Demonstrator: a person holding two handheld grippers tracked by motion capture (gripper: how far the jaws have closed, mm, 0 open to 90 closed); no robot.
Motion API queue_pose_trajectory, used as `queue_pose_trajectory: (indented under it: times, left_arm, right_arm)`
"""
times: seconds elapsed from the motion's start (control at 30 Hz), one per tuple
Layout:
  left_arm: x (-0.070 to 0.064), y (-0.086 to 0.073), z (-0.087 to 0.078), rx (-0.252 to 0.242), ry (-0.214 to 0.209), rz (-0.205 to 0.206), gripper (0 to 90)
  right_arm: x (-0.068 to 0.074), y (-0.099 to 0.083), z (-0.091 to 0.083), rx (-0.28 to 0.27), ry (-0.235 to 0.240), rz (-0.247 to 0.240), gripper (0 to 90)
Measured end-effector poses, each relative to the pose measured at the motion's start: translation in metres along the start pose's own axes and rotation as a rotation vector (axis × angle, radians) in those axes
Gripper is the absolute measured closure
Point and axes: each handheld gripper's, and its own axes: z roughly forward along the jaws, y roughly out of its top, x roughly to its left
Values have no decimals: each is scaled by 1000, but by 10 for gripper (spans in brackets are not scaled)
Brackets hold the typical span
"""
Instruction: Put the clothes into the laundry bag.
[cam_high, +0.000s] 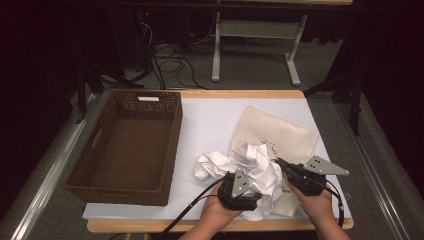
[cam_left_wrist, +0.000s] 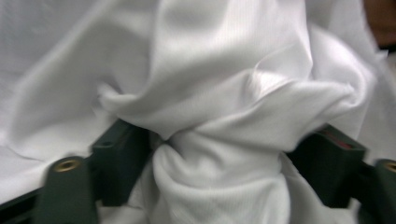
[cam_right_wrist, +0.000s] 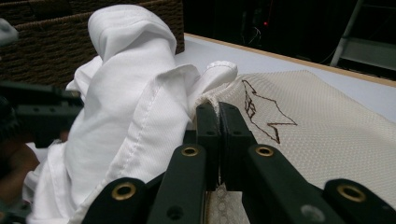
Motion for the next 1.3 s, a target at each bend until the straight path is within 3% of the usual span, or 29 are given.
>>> queue_pose_trajectory:
  times: [0.17,0.33,0.43,0.5,0.63,0.73,0.93,1.17,1.3]
  left_arm:
    - [0,5,-10,-44,20,-44,120]
    - [3,12,-21,-120,16,-77,122]
    - [5,15,-18,-126,1,-81,170]
    - [4,17,-16,-133,-18,-67,343]
    - [-2,20,-6,-106,-11,-37,681]
    - [-5,21,4,-89,-2,-23,793]
    - [-12,18,21,-34,24,32,824]
    - [-11,16,37,-3,55,5,825]
    - [-5,15,45,12,47,-62,822]
  right_arm:
    - [0,0,-2,2,-7,-4,892]
    - [1,-1,-2,2,-5,-13,892]
    - [2,-1,-1,4,0,-15,892]
    - [2,0,0,4,0,-15,892]
    - [3,0,1,8,5,-17,892]
    - [3,1,1,11,4,-15,892]
    - [4,1,1,9,20,-23,893]
    - [9,2,-1,7,38,-38,894]
    - [11,1,-2,8,55,-31,893]
